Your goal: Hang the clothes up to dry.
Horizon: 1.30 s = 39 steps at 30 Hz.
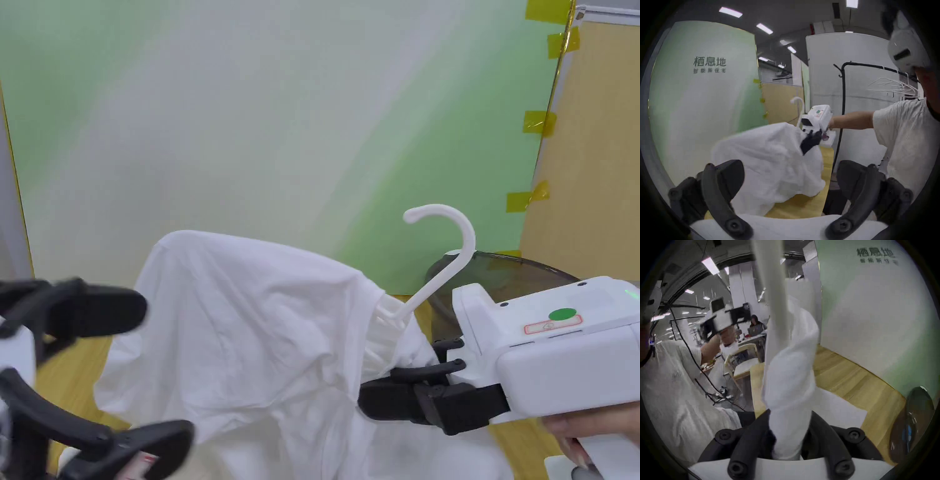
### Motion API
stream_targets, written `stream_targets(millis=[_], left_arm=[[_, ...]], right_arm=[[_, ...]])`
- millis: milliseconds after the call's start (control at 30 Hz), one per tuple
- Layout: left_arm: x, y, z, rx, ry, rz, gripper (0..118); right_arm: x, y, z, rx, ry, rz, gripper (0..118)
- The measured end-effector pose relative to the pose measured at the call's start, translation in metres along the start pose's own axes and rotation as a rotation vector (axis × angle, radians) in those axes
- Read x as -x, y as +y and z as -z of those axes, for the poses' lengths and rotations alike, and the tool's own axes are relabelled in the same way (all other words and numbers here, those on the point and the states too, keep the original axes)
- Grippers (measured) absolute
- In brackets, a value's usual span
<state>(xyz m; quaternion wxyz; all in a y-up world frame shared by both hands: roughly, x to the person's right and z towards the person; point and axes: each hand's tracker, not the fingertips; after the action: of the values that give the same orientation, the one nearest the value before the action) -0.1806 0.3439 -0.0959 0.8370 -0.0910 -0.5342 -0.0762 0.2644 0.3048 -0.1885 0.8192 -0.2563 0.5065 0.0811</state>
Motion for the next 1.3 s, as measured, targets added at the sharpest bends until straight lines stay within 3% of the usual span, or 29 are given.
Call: stream_targets(millis=[67, 100, 133, 167, 233, 667, 900, 967, 1000, 1033, 1067, 1300], left_arm=[[0.007, -0.022, 0.022, 0.007, -0.026, -0.033, 74], [0.01, -0.029, 0.037, -0.005, -0.042, -0.067, 39], [0.015, -0.034, 0.055, -0.001, -0.074, -0.119, 5], [0.011, -0.035, 0.072, -0.012, -0.044, -0.157, 1], [0.018, -0.04, 0.094, 0.042, -0.081, -0.221, 1], [0.008, -0.037, 0.113, 0.005, -0.128, -0.214, 1], [-0.008, -0.021, 0.138, -0.025, -0.319, -0.204, 1], [-0.016, -0.016, 0.152, -0.03, -0.405, -0.185, 1], [-0.022, -0.012, 0.161, -0.031, -0.443, -0.168, 1], [-0.029, -0.008, 0.171, -0.034, -0.478, -0.15, 1], [-0.035, -0.004, 0.181, -0.031, -0.519, -0.137, 1], [-0.106, 0.023, 0.255, -0.042, -0.866, -0.047, 1]], right_arm=[[0.01, -0.004, -0.004, -0.034, -0.001, 0.002, 6], [0.011, -0.005, -0.004, -0.02, 0.027, 0.021, 6], [0.019, -0.008, -0.006, -0.074, -0.026, 0.004, 6], [0.02, -0.01, -0.006, -0.064, -0.001, 0.021, 6], [0.026, -0.018, -0.009, -0.092, -0.013, 0.027, 6], [0.04, -0.054, -0.041, -0.168, -0.073, 0.072, 6], [0.078, -0.084, -0.093, -0.254, -0.177, 0.109, 6], [0.086, -0.091, -0.107, -0.275, -0.225, 0.129, 6], [0.103, -0.103, -0.124, -0.3, -0.28, 0.176, 6], [0.12, -0.113, -0.137, -0.3, -0.344, 0.162, 6], [0.13, -0.119, -0.147, -0.288, -0.357, 0.193, 6], [0.251, -0.17, -0.226, -0.322, -0.685, 0.32, 6]])
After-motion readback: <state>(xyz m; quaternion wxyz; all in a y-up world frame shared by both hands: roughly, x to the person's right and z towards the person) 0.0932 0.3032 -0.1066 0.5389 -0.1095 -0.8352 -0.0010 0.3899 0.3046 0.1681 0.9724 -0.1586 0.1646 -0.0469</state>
